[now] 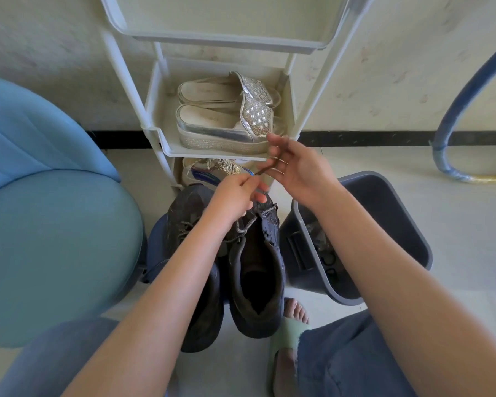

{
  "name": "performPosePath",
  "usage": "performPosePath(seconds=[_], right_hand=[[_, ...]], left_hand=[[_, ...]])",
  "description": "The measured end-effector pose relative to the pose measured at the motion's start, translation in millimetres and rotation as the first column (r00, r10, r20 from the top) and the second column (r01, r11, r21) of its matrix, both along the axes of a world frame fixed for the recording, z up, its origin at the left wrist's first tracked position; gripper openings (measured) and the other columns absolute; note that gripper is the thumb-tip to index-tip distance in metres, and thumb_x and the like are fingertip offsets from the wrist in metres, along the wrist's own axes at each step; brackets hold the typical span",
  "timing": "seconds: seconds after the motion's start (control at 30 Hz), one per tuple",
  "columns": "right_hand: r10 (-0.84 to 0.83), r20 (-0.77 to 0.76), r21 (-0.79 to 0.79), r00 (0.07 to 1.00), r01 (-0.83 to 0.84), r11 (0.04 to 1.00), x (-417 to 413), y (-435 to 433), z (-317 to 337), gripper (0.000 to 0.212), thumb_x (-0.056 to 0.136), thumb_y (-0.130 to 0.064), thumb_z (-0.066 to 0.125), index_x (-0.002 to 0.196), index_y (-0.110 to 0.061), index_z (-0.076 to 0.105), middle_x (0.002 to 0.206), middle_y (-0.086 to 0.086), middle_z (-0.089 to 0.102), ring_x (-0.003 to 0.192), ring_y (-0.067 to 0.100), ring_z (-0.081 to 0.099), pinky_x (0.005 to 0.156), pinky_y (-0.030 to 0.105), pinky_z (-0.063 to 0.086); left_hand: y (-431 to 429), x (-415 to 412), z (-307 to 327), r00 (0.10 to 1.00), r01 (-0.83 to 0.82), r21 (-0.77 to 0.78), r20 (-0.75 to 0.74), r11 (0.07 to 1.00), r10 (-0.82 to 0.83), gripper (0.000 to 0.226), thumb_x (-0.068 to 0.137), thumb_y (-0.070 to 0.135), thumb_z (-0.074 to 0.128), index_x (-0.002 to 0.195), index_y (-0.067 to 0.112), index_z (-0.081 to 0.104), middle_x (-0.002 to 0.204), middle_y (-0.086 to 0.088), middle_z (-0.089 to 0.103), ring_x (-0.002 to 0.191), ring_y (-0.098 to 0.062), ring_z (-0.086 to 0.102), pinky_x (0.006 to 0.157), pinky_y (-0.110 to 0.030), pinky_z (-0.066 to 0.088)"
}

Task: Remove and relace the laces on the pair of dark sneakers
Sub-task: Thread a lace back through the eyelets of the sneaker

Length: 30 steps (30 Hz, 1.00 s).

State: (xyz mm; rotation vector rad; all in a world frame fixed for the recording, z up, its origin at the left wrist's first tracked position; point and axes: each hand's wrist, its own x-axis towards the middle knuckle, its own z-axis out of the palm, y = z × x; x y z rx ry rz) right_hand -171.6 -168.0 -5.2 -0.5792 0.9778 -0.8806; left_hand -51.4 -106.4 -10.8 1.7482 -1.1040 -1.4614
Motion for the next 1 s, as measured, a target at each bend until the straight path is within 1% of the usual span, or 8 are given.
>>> performPosePath(seconds=[0.1, 0.17, 0.37, 0.5, 0.63, 0.73, 0.9, 1.0], right_hand=[[-0.025, -0.408, -0.037, 0.913, 0.011, 0.999, -0.9, 0.9, 3.5, 0.045, 0.103, -0.040, 0.034, 0.075, -0.011, 0.054, 0.047, -0.007, 0.035, 0.039, 0.008, 0.031, 0.054, 0.024, 0.032], [-0.024, -0.779, -0.185, 0.626, -0.194, 0.963, -6.8, -1.3, 5.6, 0.045, 0.103, -0.035, 0.030, 0.071, -0.014, 0.053, 0.058, -0.006, 0.041, 0.050, 0.008, 0.037, 0.052, 0.024, 0.030], [0.103, -0.936, -0.085, 0.336, -0.501, 0.861, -12.6, -7.9, -0.4, 0.032, 0.101, -0.007, 0.034, 0.116, -0.002, 0.062, 0.085, 0.004, 0.058, 0.072, 0.014, 0.053, 0.055, 0.015, 0.036], [0.148, -0.862, -0.144, 0.485, -0.513, 0.846, -10.2, 2.6, -1.6, 0.030, 0.100, -0.020, 0.048, 0.125, -0.010, 0.061, 0.045, -0.007, 0.053, 0.035, 0.001, 0.044, 0.042, 0.009, 0.036], [0.056, -0.885, -0.211, 0.462, -0.505, 0.837, -9.4, -0.9, 5.2, 0.034, 0.101, -0.022, 0.045, 0.130, -0.009, 0.057, 0.063, -0.013, 0.050, 0.058, 0.000, 0.051, 0.054, 0.010, 0.038], [-0.040, -0.877, -0.254, 0.479, -0.391, 0.885, -11.5, -11.1, 6.3, 0.032, 0.103, -0.016, 0.035, 0.130, -0.002, 0.046, 0.093, 0.003, 0.052, 0.078, 0.011, 0.048, 0.065, 0.021, 0.037], [-0.126, -0.742, -0.437, 0.658, -0.333, 0.836, -12.2, -5.1, 10.1, 0.006, 0.100, -0.006, 0.039, 0.103, -0.006, 0.045, 0.070, 0.005, 0.059, 0.051, 0.003, 0.052, 0.049, 0.009, 0.038], [0.005, -0.726, -0.421, 0.688, -0.450, 0.788, -4.3, 0.2, 9.5, 0.007, 0.095, -0.003, 0.052, 0.094, -0.009, 0.054, 0.075, 0.007, 0.067, 0.059, 0.014, 0.063, 0.046, 0.010, 0.041]], left_hand=[[-1.5, 3.2, -11.4, 0.960, 0.117, 0.068, 0.247, 0.991, -0.131, 0.034, 0.097, 0.041, 0.044, 0.115, 0.017, 0.060, 0.103, -0.002, 0.066, 0.092, -0.011, 0.057, 0.084, -0.025, 0.042], [-2.1, 14.6, -17.0, 0.792, 0.172, 0.217, 0.550, 0.961, -0.266, 0.050, 0.095, 0.050, 0.042, 0.135, 0.019, 0.046, 0.136, -0.009, 0.050, 0.127, -0.029, 0.039, 0.105, -0.044, 0.034], [0.8, 24.3, -19.2, 0.632, 0.217, 0.460, 0.606, 0.861, -0.483, 0.066, 0.093, 0.034, 0.056, 0.145, 0.005, 0.027, 0.149, -0.018, 0.022, 0.132, -0.036, 0.035, 0.105, -0.043, 0.035], [2.7, 25.0, -26.6, 0.499, 0.197, 0.375, 0.757, 0.906, -0.422, 0.036, 0.091, 0.014, 0.055, 0.126, 0.005, 0.053, 0.129, -0.016, 0.053, 0.119, -0.034, 0.050, 0.099, -0.041, 0.041], [-1.2, 8.3, -10.0, 0.920, 0.136, 0.012, 0.369, 0.991, -0.131, 0.026, 0.090, 0.019, 0.063, 0.116, 0.016, 0.067, 0.117, 0.000, 0.066, 0.105, -0.016, 0.061, 0.100, -0.027, 0.041], [5.4, -22.7, 8.5, 0.992, 0.113, -0.244, -0.025, 0.963, -0.123, 0.032, 0.089, 0.022, 0.064, 0.121, 0.019, 0.064, 0.122, 0.004, 0.065, 0.113, -0.009, 0.056, 0.110, -0.035, 0.036], [8.8, -36.2, -26.6, 0.403, 0.686, 0.095, 0.776, 0.722, -0.485, 0.050, 0.088, 0.054, 0.052, 0.132, 0.030, 0.053, 0.159, -0.006, 0.010, 0.144, -0.027, -0.019, 0.107, -0.057, -0.020], [7.3, -27.4, -16.4, 0.558, 0.428, -0.024, 0.794, 0.904, -0.243, 0.046, 0.095, 0.050, 0.042, 0.132, 0.025, 0.053, 0.156, -0.006, 0.021, 0.146, -0.029, -0.004, 0.112, -0.060, -0.005]])
